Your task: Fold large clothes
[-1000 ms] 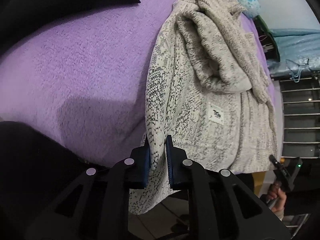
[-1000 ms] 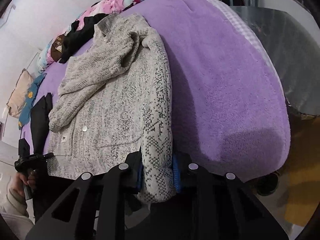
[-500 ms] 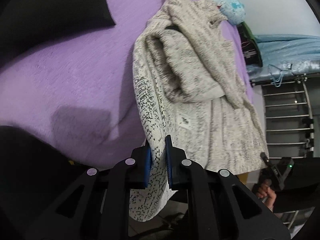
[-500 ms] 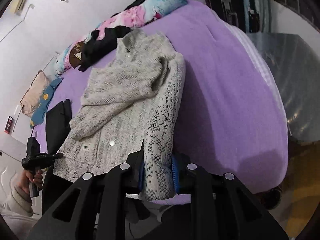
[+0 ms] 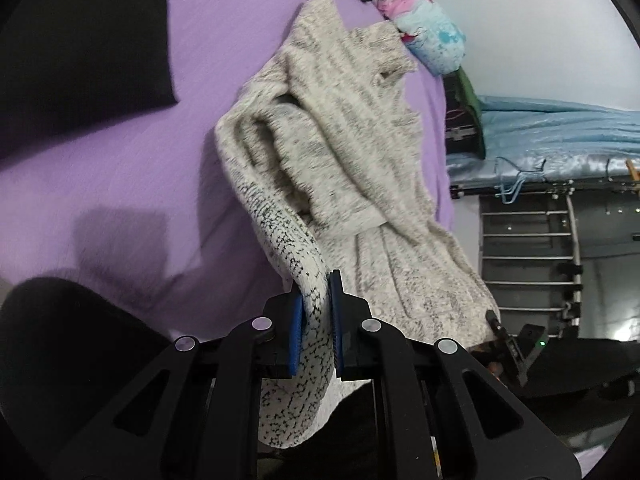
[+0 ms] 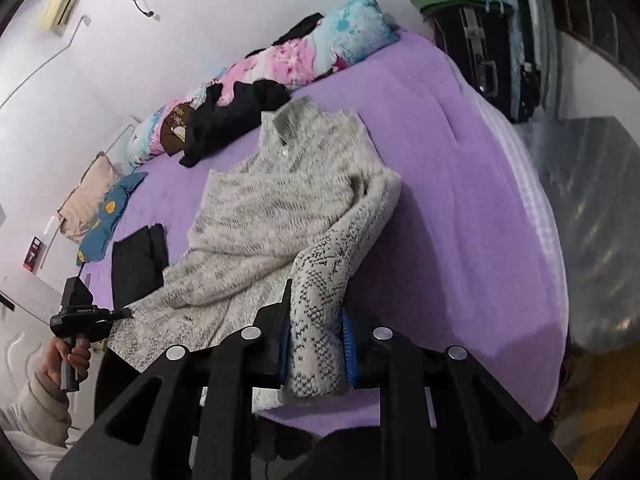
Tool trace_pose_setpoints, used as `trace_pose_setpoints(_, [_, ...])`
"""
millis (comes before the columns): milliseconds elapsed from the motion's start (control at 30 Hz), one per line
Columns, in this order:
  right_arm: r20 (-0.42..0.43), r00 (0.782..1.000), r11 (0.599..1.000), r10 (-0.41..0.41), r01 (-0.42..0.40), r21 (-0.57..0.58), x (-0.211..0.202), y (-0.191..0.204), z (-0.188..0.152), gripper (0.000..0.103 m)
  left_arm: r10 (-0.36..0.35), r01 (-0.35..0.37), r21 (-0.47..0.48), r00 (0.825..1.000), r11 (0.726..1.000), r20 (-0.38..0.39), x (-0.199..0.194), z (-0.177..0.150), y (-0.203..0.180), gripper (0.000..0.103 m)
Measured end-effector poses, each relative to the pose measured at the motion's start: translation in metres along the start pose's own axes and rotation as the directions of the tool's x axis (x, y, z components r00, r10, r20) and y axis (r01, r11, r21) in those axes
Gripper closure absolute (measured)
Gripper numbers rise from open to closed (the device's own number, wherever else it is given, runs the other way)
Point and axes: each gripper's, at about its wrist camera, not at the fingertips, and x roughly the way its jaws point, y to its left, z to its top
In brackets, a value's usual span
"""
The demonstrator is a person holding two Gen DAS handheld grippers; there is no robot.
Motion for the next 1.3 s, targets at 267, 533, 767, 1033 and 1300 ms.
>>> trace_pose_setpoints(267, [0.034, 0.997, 0.997, 0.063, -0.064, 0.040, 0.009, -0.003, 0.058, 0.084, -0.031, 0.031, 0.015, 0.999, 0.999, 0.013, -0.011, 0.046, -0.029, 0.093])
trace_pose_setpoints(533, [0.067, 0.995, 0.993, 0.078, -0.083, 0.081, 0.031, -0.010, 0.128, 0.084, -0.065, 0.064, 0.025, 0.996, 0.998, 0.054, -0.016, 0.117, -0.062, 0.093])
trace_pose_setpoints(767, [0.086, 0.994, 0.992, 0.068, -0.076, 0.100, 0.067, -0.020, 0.188, 0.084, -0.050, 0.047, 0.040, 0.994, 0.998, 0.100, -0.012, 0.186, -0.087, 0.093])
trace_pose_setpoints(1033, [0.088, 0.996, 0.992, 0.033, -0.044, 0.122, 0.121, -0.031, 0.250, 0.084, -0.012, 0.014, -0.019, 0.994, 1.000, 0.113, 0.013, 0.257, -0.076, 0.093])
trace_pose_setpoints(1300, [0.073, 0.997, 0.982, -0.027, 0.013, 0.188, 0.194, -0.056, 0.302, 0.084, 0.046, -0.038, -0.071, 0.992, 0.997, 0.120, 0.048, 0.330, -0.060, 0.094])
